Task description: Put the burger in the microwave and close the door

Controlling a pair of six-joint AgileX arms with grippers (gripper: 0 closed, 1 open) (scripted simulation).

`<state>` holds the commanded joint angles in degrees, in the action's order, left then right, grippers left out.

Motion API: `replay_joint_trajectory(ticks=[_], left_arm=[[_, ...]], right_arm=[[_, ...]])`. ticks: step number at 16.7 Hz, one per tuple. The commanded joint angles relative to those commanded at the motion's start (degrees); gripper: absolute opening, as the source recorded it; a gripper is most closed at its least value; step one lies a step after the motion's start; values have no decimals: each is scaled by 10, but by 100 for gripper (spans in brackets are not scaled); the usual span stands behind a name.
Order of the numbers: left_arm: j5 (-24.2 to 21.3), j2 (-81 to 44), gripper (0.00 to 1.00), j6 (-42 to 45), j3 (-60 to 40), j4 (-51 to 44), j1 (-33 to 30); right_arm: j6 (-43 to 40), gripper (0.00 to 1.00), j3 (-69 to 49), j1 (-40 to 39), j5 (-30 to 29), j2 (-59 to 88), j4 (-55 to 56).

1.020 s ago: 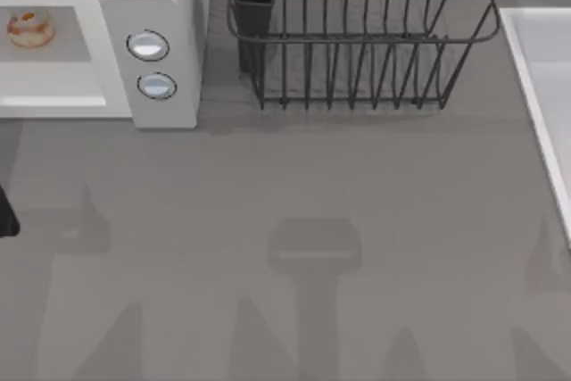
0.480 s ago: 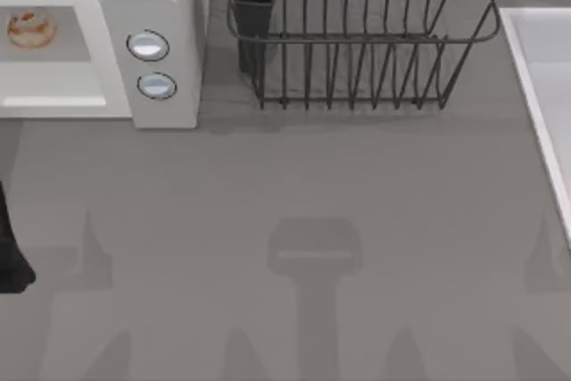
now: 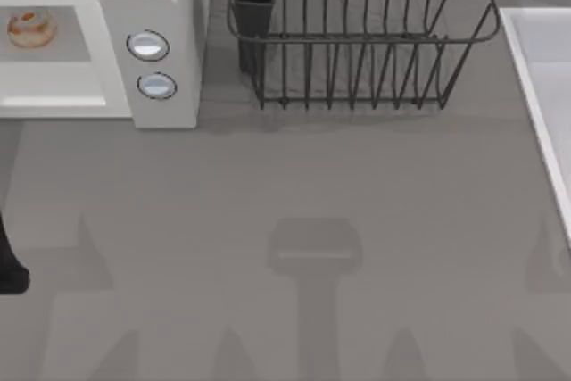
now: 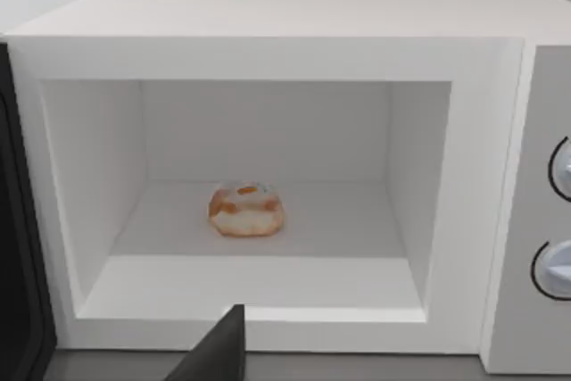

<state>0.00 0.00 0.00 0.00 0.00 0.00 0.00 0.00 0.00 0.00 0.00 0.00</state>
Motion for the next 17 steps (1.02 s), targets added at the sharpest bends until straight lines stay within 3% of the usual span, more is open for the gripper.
replay_joint_trajectory(ticks=[9,17], left_arm=[[0,0,2,0,0,0,0],[0,0,0,0,0,0,0]], right_arm=[[0,100,0,0,0,0,0],[0,100,0,0,0,0,0]])
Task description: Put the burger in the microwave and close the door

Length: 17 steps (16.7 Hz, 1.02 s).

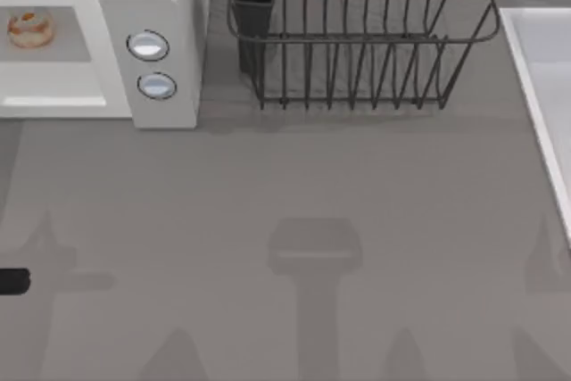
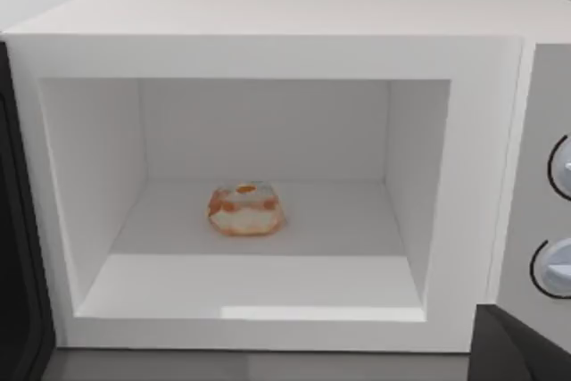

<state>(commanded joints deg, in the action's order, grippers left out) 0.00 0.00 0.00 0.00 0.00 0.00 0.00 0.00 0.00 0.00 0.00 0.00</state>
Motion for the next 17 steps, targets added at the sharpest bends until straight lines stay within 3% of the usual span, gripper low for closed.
replay_joint_trajectory(ticks=[4,13,17], left_arm=[[21,-2,0,0,-6,-4,-21],[214,-20,0,0,-57,-37,-214],[236,-22,0,0,-63,-41,-236]], right_arm=[[0,100,0,0,0,0,0],[0,100,0,0,0,0,0],[0,100,0,0,0,0,0]])
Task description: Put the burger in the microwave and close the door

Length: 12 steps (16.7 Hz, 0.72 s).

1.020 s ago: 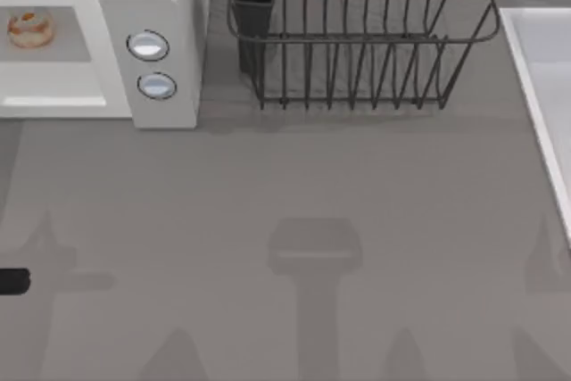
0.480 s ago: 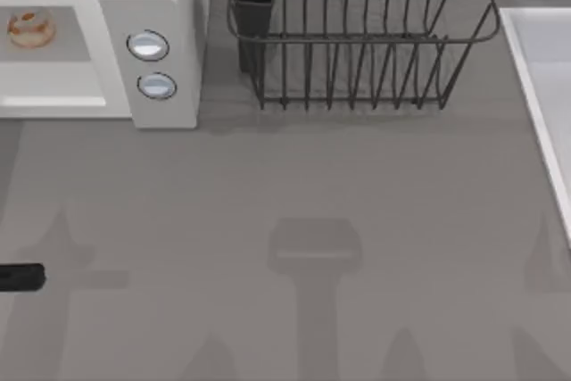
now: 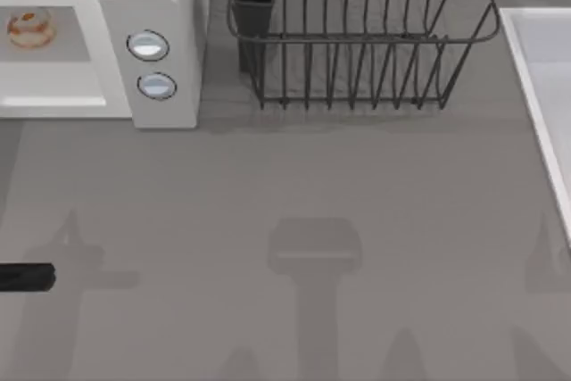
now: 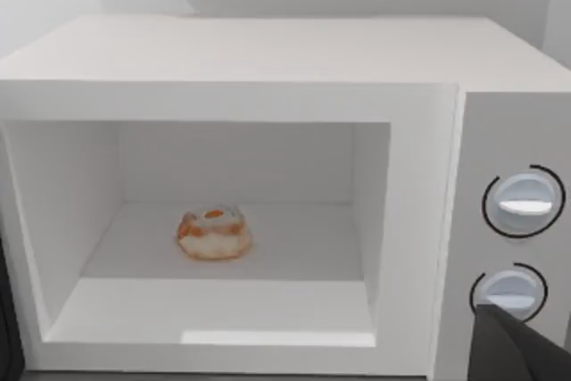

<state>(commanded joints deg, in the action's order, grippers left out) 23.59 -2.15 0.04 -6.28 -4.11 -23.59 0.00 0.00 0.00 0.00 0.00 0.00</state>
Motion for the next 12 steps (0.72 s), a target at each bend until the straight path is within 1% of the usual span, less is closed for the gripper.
replay_joint_trajectory(ticks=[3,5,7,12], left_arm=[[-3,2,0,0,2,1,3],[-22,7,0,-1,3,-3,22],[-55,17,0,-1,6,-10,55],[-160,46,0,-2,14,-31,160]], right_arm=[[0,100,0,0,0,0,0],[0,100,0,0,0,0,0],[0,100,0,0,0,0,0],[0,100,0,0,0,0,0]])
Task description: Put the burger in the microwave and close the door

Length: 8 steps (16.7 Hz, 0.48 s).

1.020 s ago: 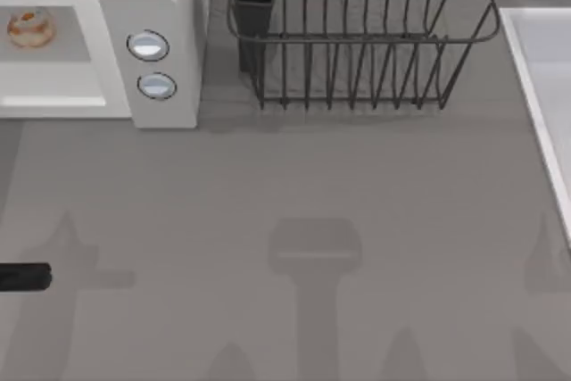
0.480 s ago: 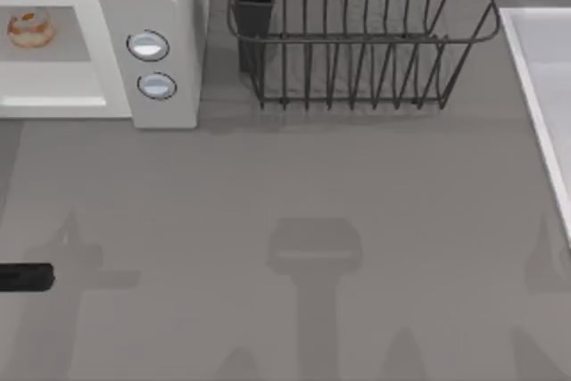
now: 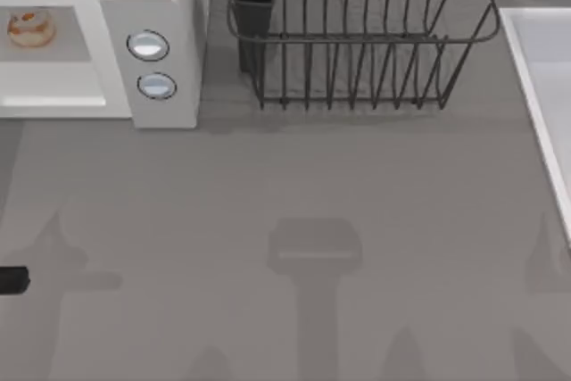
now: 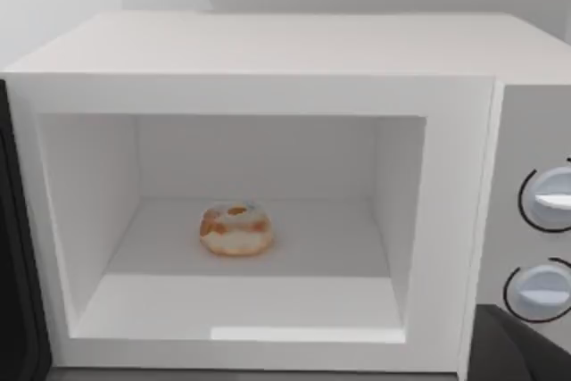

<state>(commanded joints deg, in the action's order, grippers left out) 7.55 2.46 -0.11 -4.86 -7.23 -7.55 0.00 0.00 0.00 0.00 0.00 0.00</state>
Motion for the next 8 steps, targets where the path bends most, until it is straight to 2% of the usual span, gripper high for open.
replay_joint_trajectory(ticks=[3,8], left_arm=[[-39,11,0,0,3,-7,39],[-41,9,0,0,1,-7,41]], right_arm=[[0,100,0,0,0,0,0],[0,100,0,0,0,0,0]])
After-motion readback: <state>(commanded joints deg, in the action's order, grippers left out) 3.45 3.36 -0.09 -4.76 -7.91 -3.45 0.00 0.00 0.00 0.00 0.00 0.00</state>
